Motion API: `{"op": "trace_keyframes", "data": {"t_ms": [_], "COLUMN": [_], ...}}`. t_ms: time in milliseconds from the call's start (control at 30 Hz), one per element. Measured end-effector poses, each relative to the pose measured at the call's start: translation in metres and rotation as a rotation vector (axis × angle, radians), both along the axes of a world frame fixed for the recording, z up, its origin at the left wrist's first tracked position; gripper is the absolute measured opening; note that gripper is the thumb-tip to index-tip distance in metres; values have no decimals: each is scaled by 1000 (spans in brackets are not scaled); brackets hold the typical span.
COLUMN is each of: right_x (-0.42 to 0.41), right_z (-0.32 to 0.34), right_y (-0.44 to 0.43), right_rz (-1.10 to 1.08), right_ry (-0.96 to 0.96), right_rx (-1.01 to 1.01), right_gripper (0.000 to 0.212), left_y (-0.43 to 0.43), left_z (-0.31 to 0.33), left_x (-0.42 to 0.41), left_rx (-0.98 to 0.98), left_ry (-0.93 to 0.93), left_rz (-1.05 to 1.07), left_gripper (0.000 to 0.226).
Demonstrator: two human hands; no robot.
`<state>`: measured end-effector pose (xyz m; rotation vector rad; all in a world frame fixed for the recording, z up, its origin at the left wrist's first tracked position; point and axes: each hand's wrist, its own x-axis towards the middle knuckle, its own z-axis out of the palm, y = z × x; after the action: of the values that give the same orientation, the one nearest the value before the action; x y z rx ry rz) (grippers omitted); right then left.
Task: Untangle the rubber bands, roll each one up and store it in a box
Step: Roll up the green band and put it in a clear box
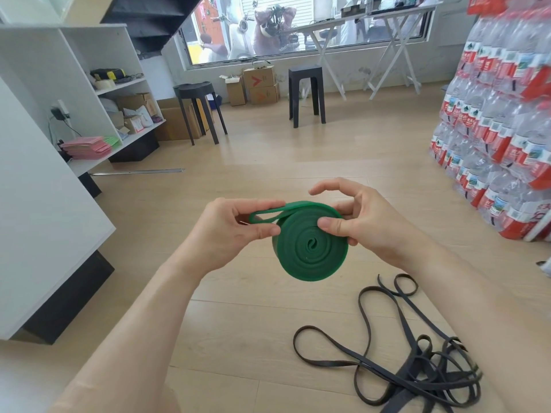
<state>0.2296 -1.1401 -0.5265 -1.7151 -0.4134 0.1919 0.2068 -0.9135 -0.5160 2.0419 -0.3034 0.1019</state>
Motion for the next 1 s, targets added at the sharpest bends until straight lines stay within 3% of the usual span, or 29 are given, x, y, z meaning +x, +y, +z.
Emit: {"op": "trace_keyframes", "data": {"t_ms": [100, 333, 500, 600, 767, 933, 1000], "right_x": [-3, 2, 0, 0, -3, 2, 1], "right_z": [2, 3, 1, 3, 1, -9, -10], "right_y": [2, -3, 2, 3, 3, 2, -3], "right_rz": [5, -96, -128, -157, -205, -297, -270], "right_ry": [22, 60, 72, 67, 79, 202, 269], "right_rx": [20, 227, 332, 382, 467, 478, 476], "right_gripper": [38, 32, 32, 32, 31, 27, 28], "left_y": [-3, -27, -40, -48, -44, -47, -49], "left_z": [1, -11, -8, -7, -2, -2, -2], "left_x": [0, -4, -5, -7, -10, -8, -4], "left_rx": [-47, -186, -551, -637, -532, -377, -324], "left_ry": [-33, -28, 7, 17, 228, 150, 122], "left_rz": [36, -21, 136, 209, 108, 44, 44], "left_gripper": [25, 37, 20, 16, 31, 68, 72]}}
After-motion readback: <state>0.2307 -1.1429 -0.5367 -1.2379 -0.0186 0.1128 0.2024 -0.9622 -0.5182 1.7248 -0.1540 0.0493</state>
